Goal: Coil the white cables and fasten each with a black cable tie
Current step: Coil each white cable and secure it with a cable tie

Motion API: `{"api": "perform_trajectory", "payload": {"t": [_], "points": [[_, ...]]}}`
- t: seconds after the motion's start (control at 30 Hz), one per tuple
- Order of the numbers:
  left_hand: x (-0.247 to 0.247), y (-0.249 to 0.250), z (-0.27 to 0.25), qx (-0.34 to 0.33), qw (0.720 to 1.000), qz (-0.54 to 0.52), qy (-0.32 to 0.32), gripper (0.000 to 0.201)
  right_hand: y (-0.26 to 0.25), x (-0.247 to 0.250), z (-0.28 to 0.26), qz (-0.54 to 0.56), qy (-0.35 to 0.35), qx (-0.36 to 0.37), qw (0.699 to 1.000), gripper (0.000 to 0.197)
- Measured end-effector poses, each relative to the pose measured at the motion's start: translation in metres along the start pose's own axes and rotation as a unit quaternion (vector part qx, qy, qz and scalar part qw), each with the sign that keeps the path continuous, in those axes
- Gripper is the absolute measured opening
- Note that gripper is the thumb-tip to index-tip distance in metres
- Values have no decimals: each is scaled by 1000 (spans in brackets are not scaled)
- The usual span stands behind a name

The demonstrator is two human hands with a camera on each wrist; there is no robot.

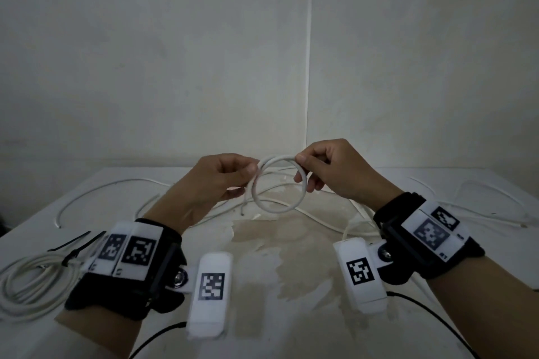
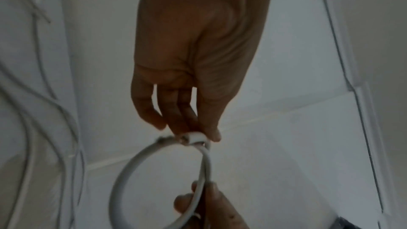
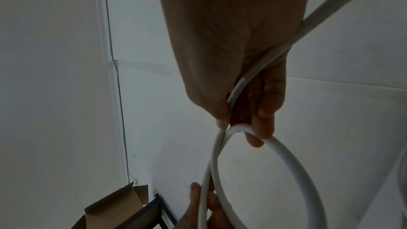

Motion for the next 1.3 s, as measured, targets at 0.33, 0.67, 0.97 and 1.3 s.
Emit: {"api": "perform_trajectory", "payload": {"t": [0.33, 0.67, 0.97, 1.3], "points": [[-21, -3, -2, -73, 994, 80, -8, 6, -4, 1, -7, 18, 26, 8, 999, 21], [-21, -24, 15, -338, 816, 436, 171, 11, -9, -17, -11, 17, 30, -12, 999, 26], [-15, -31, 16, -372, 804, 449, 113, 10, 0, -13, -15, 13, 33, -14, 999, 24], [-31, -25, 2, -207, 935, 287, -18, 25, 10, -2, -12, -7, 48, 2, 999, 24]]}}
Point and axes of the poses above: each hand's wrist, its own z-axis towards the middle knuckle, its own x-axis out of the back of the hand, y = z × x, the point moved 1 cm from there along z, towards the middle knuckle, and after that the axes turned 9 degrees about -z, right-handed, at the moved point
